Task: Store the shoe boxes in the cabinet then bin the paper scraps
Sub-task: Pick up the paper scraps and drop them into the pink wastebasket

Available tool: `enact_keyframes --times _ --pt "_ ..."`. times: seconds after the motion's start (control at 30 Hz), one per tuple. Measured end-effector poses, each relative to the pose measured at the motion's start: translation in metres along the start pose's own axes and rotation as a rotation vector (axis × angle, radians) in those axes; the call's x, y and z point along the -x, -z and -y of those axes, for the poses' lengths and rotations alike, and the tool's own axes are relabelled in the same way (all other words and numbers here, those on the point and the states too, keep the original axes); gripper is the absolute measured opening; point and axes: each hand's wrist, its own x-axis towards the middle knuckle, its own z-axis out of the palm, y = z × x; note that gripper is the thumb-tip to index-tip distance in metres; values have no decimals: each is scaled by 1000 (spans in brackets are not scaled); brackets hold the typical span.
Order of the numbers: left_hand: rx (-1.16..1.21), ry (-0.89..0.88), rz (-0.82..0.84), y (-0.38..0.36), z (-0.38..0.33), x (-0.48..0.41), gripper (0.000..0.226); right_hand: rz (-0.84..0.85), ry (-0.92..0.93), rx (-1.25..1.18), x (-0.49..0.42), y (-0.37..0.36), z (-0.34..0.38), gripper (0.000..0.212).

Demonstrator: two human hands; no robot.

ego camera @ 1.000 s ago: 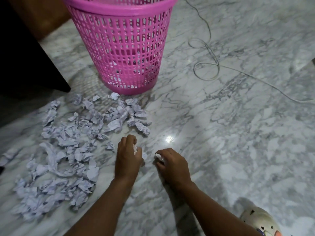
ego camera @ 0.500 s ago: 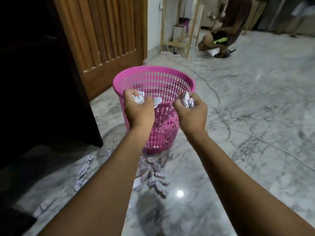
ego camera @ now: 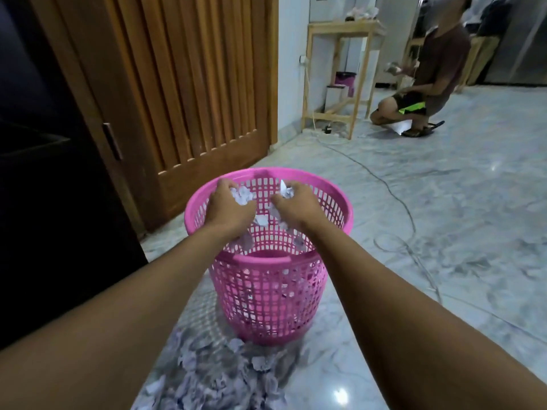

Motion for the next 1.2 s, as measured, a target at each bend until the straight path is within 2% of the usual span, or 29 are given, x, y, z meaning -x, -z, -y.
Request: enact_keyframes --times 0.07,0.1,0.2,0.27,0.33,0.47,0.53,0.6,0.63,0.7,0.8,0.87,0.93,1.03,1.13,1.2 --pt "-199 -21 126 3 8 -4 65 93 -15 84 -5 1 -4 42" --pt "-305 -43 145 6 12 -6 70 116 -24 123 -7 1 -4 47" --pt "-583 -96 147 20 14 1 54 152 -60 329 3 0 4 57" --pt "-607 -136 199 37 15 18 41 179 -53 447 18 -3 13 50" --pt "-573 -190 228 53 24 37 34 109 12 500 39 -8 21 42" --pt "-491 -316 -7 79 52 84 47 -228 304 446 117 -46 14 34" --pt "-402 -241 -38 88 77 116 51 -377 520 345 165 -74 -13 26" --pt "-403 -140 -69 90 111 149 50 -393 683 325 204 -102 -53 21" --pt "-440 -79 -85 90 130 169 53 -347 698 332 222 -116 -78 20" --pt "-523 88 -96 87 169 209 62 -211 580 368 244 -138 -127 28" --pt "-561 387 -72 85 221 263 84 101 155 470 253 -152 -185 74" --pt "-552 524 -68 83 247 290 98 263 -11 456 246 -157 -210 97" --pt "-553 637 -60 81 267 311 109 319 0 456 237 -166 -222 106" --pt "-546 709 -12 75 287 334 122 359 85 481 227 -189 -211 107" --pt "-615 639 31 69 297 345 128 535 86 482 222 -211 -185 107" --pt "-698 568 35 66 300 347 130 635 154 569 224 -226 -174 110"
